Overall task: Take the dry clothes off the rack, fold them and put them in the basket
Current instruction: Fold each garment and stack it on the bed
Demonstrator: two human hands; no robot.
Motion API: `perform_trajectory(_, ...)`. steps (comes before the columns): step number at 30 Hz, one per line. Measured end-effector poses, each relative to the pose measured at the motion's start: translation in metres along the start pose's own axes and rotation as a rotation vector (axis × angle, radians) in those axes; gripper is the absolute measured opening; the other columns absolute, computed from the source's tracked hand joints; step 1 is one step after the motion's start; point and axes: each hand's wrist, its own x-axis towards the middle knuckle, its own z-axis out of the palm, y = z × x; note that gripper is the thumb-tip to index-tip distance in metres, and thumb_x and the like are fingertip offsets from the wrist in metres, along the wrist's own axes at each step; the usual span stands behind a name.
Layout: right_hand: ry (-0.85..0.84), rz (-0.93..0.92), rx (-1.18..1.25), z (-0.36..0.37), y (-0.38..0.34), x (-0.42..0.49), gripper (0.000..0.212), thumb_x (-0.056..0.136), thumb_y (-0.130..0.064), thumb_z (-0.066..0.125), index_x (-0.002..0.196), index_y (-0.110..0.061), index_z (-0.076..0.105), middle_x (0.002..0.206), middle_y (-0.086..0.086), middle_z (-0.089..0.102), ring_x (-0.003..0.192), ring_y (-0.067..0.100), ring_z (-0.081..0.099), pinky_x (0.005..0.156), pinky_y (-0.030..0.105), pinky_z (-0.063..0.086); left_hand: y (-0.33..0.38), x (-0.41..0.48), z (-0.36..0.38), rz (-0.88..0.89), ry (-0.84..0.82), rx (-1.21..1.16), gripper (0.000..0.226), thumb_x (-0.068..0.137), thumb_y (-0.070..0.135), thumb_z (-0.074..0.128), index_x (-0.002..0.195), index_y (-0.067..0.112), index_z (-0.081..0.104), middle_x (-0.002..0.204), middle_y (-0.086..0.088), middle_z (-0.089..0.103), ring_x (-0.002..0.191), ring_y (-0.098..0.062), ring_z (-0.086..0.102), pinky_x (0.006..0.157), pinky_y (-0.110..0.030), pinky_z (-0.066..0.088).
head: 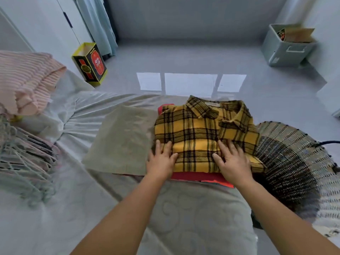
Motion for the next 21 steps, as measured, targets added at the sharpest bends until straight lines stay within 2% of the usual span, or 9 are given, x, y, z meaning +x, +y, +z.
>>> perform_trajectory(3, 0.036, 0.014, -0.029, 0.003, -0.006, 0.001, 0.057, 0.096, -0.054, 0.027, 0.148, -0.039, 0.011, 0.159, -0.004, 0.003, 0.145, 0.024, 0.002, 0.115, 0.041, 0.008, 0.002, 0.002, -0.002, 0.012, 0.051, -0.213, 0.059, 0.098, 0.039, 0.04, 0.149, 0.03, 0.013, 0.158, -0.009, -0.001, 0.142, -0.031, 0.016, 0.113, -0.041, 0.022)
perform_trajectory(7, 0.021, 0.035, -0.067, -0.002, -0.004, 0.003, 0.057, 0.096, -0.054, 0.028, 0.148, -0.037, 0.014, 0.159, -0.001, 0.006, 0.145, 0.024, 0.004, 0.115, 0.042, 0.005, -0.003, -0.009, -0.004, 0.105, 0.133, -0.347, 0.059, 0.098, 0.027, 0.043, 0.149, 0.021, 0.015, 0.158, -0.01, 0.004, 0.144, -0.026, 0.013, 0.115, -0.035, 0.015)
perform_trajectory(10, 0.2, -0.07, 0.024, 0.001, -0.013, -0.007, 0.061, 0.092, -0.054, 0.025, 0.146, -0.026, 0.029, 0.156, 0.004, 0.02, 0.145, 0.023, 0.01, 0.116, 0.04, 0.003, -0.03, -0.033, -0.004, 0.13, 0.157, -0.512, 0.058, 0.097, 0.017, 0.045, 0.148, 0.016, 0.017, 0.156, -0.009, 0.013, 0.144, -0.02, 0.013, 0.116, -0.029, 0.012)
perform_trajectory(12, 0.301, -0.185, 0.147, 0.011, -0.034, -0.025, 0.067, 0.086, -0.052, 0.026, 0.142, -0.017, 0.039, 0.153, 0.007, 0.028, 0.144, 0.023, 0.015, 0.115, 0.04, 0.005, -0.065, -0.052, -0.004, 0.073, 0.176, -0.625, 0.056, 0.097, 0.015, 0.046, 0.147, 0.013, 0.02, 0.151, -0.01, 0.028, 0.137, -0.021, 0.031, 0.112, -0.031, 0.025)
perform_trajectory(15, 0.34, -0.29, 0.319, 0.035, -0.073, -0.056, 0.066, 0.086, -0.047, 0.029, 0.137, -0.008, 0.045, 0.149, 0.01, 0.035, 0.141, 0.023, 0.022, 0.114, 0.041, 0.012, -0.127, -0.078, -0.01, -0.17, 0.212, -0.874, 0.047, 0.096, 0.019, 0.048, 0.14, 0.012, 0.033, 0.133, -0.011, 0.047, 0.113, -0.02, 0.051, 0.095, -0.032, 0.044)
perform_trajectory(16, 0.327, -0.304, 0.357, 0.047, -0.086, -0.068, 0.063, 0.086, -0.044, 0.031, 0.135, -0.007, 0.046, 0.147, 0.011, 0.037, 0.14, 0.023, 0.024, 0.113, 0.041, 0.015, -0.151, -0.086, -0.012, -0.245, 0.237, -0.957, 0.04, 0.097, 0.018, 0.048, 0.134, 0.01, 0.038, 0.125, -0.01, 0.051, 0.106, -0.02, 0.054, 0.088, -0.032, 0.049)
perform_trajectory(18, 0.239, -0.305, 0.405, 0.072, -0.109, -0.091, 0.059, 0.087, -0.04, 0.036, 0.133, -0.005, 0.048, 0.144, 0.012, 0.041, 0.137, 0.024, 0.029, 0.112, 0.042, 0.021, -0.201, -0.101, -0.021, -0.354, 0.278, -1.085, 0.025, 0.097, 0.016, 0.046, 0.121, 0.008, 0.045, 0.101, -0.006, 0.054, 0.085, -0.015, 0.057, 0.067, -0.024, 0.049)
perform_trajectory(20, 0.064, -0.281, 0.437, 0.106, -0.133, -0.114, 0.062, 0.086, -0.046, 0.035, 0.13, -0.005, 0.051, 0.14, 0.013, 0.045, 0.133, 0.027, 0.036, 0.108, 0.041, 0.026, -0.255, -0.119, -0.031, -0.412, 0.305, -1.074, 0.013, 0.097, 0.015, 0.047, 0.107, 0.009, 0.05, 0.093, -0.005, 0.054, 0.077, -0.012, 0.056, 0.062, -0.021, 0.047)
perform_trajectory(21, -0.021, -0.26, 0.454, 0.123, -0.148, -0.126, 0.07, 0.084, -0.056, 0.033, 0.126, -0.004, 0.055, 0.137, 0.014, 0.049, 0.128, 0.029, 0.041, 0.105, 0.036, 0.028, -0.285, -0.128, -0.036, -0.437, 0.318, -1.038, 0.007, 0.096, 0.016, 0.048, 0.101, 0.012, 0.052, 0.093, -0.005, 0.056, 0.077, -0.012, 0.056, 0.063, -0.022, 0.047)
